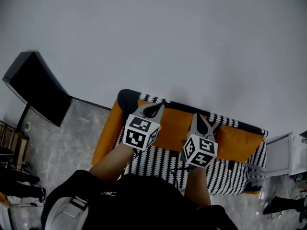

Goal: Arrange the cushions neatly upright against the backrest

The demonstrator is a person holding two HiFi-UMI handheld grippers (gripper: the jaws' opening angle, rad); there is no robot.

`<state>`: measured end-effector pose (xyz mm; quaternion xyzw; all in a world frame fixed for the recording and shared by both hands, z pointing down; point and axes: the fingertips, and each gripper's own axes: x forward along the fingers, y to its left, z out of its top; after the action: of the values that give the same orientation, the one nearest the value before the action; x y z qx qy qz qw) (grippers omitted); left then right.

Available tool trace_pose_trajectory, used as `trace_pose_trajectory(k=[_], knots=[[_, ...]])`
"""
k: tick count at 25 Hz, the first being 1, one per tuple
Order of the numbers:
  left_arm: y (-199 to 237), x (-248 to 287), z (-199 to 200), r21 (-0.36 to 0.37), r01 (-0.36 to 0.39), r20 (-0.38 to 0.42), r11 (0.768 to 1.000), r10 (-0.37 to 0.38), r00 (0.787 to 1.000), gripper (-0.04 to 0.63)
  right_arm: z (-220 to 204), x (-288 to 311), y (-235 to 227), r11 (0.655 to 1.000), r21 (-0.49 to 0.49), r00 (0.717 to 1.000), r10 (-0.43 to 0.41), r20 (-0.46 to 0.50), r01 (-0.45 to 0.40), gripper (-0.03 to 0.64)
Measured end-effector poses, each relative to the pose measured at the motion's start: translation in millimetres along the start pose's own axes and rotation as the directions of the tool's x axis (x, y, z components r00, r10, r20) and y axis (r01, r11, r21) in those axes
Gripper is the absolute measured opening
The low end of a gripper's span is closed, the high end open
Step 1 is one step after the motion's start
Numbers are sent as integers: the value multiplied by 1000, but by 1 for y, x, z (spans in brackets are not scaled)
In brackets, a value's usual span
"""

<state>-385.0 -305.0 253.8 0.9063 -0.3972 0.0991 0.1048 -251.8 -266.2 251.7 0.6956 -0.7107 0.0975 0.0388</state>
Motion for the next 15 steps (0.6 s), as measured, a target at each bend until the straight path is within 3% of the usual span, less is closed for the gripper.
trace_pose_trajectory(k=[5, 15], knots=[[-18, -13, 24, 15, 28, 44, 999, -29, 999, 11, 31, -17, 9, 999, -35, 998, 8, 63, -5, 5], [-29, -8, 12, 17, 60, 7, 998, -60, 998, 11, 12, -24, 13, 1000, -11, 1000, 21, 14, -21, 5]])
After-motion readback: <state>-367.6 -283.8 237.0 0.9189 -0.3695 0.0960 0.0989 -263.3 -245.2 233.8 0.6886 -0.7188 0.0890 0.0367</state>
